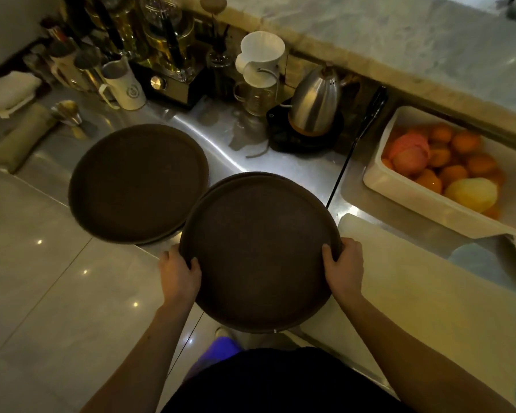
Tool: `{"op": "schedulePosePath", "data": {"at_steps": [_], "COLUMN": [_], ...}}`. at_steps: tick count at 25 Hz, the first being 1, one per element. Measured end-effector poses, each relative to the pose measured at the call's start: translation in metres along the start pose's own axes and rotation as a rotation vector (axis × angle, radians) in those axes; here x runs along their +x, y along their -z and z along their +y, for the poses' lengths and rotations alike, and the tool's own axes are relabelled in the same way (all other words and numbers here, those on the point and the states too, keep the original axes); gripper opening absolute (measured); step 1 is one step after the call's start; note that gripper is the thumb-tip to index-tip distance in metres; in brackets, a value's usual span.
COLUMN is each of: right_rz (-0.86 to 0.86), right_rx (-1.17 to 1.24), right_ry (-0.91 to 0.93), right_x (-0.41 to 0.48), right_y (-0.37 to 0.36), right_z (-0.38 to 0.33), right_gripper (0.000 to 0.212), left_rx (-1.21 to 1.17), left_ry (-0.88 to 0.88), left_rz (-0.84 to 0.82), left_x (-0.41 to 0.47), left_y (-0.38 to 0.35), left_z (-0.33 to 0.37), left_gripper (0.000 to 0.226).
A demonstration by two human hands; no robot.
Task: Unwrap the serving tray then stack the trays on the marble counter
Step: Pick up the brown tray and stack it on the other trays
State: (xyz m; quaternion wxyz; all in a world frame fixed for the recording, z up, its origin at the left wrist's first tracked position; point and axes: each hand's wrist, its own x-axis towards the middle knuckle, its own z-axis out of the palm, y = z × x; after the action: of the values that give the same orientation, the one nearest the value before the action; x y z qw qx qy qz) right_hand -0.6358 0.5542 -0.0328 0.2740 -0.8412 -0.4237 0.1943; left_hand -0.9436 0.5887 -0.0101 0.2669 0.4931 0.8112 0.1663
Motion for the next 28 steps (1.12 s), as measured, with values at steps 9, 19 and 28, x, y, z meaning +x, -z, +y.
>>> {"op": "schedulePosePath", "data": {"at_steps": [9,19,28], "right_rz": [-0.132,-0.227,-0.261], "right_rx": [-0.201,-0.239,-0.218], "right_ry": [0.040,-0.003,-0.018], "right_x": [0.027,0.026,0.023], "right_y": [-0.011,-0.012,-0.010], "right_z": [0.002,0.003,0.002], "right_gripper": [0.033,0.035,0.037], "left_rx": [-0.024,0.008,0.021], "left_ry": [0.014,-0.044,-0.001], "left_rz": [-0.036,-0.066,-0.102], "left_x": [0.016,0.016,0.016], "left_y": [-0.010,-0.007,-0.007], "left_z": [0.008,0.001,0.001], "left_gripper": [0.045,0.051,0.054]}}
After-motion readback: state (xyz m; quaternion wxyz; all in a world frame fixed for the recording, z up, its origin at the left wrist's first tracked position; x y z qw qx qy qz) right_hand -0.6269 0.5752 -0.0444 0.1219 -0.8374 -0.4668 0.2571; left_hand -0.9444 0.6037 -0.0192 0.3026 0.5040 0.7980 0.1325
